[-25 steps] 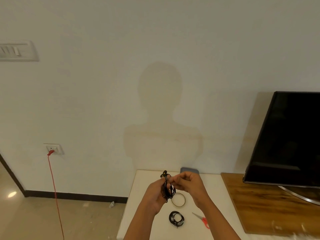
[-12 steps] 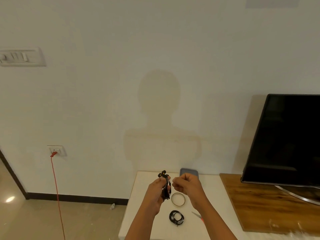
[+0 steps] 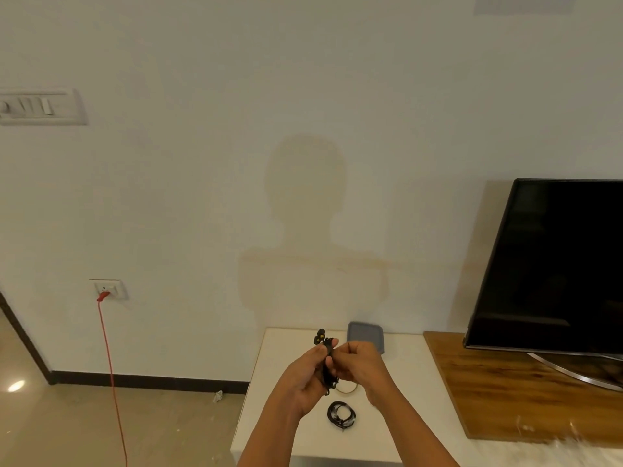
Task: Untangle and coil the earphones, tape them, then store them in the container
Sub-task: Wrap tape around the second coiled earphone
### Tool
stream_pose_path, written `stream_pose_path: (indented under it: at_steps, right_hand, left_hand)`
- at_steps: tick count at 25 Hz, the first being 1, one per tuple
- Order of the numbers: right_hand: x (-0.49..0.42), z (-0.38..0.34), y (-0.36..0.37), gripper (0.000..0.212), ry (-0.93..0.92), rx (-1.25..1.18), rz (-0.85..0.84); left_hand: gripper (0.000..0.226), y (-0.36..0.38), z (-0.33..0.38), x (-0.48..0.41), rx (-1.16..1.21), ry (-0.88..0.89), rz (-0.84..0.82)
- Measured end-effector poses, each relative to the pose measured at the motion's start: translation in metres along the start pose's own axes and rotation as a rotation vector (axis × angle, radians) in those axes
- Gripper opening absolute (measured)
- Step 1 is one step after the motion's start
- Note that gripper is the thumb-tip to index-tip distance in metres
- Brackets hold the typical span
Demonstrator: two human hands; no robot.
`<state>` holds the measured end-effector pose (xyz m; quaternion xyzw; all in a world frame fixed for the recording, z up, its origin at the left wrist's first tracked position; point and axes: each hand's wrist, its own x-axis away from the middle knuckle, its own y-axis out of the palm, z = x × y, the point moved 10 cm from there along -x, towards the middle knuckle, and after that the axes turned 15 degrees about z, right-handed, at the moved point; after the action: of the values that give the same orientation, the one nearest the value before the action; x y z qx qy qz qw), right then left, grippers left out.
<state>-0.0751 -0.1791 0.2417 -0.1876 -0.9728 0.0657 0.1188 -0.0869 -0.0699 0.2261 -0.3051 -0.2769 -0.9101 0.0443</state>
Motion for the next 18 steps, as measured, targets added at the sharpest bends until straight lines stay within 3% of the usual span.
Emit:
stream_pose_path:
  at_steps: [5, 10, 14, 18]
  right_hand:
    - [-0.001, 0.007, -0.004, 0.01, 0.005, 0.112, 0.01]
    - [0.001, 0.004, -0.008, 0.002, -0.066, 0.228, 0.05]
    - [0.006, 0.007, -0.004, 0.009, -0.043, 0.127, 0.012]
    - [0.011, 0.021, 0.001, 0.02, 0.114, -0.074, -0.135]
  left_hand:
    - [0.025, -0.008, -0.011, -0.001, -0.092, 0.007, -0.031]
    - [0.025, -0.014, -0.017, -0.001, -0.181, 0.024, -0.028]
    - [0.026, -0.011, -0.016, 0.003, -0.226, 0.076, -0.02]
    - [0.023, -0.017, -0.012, 0.002, -0.317, 0.143, -0.011]
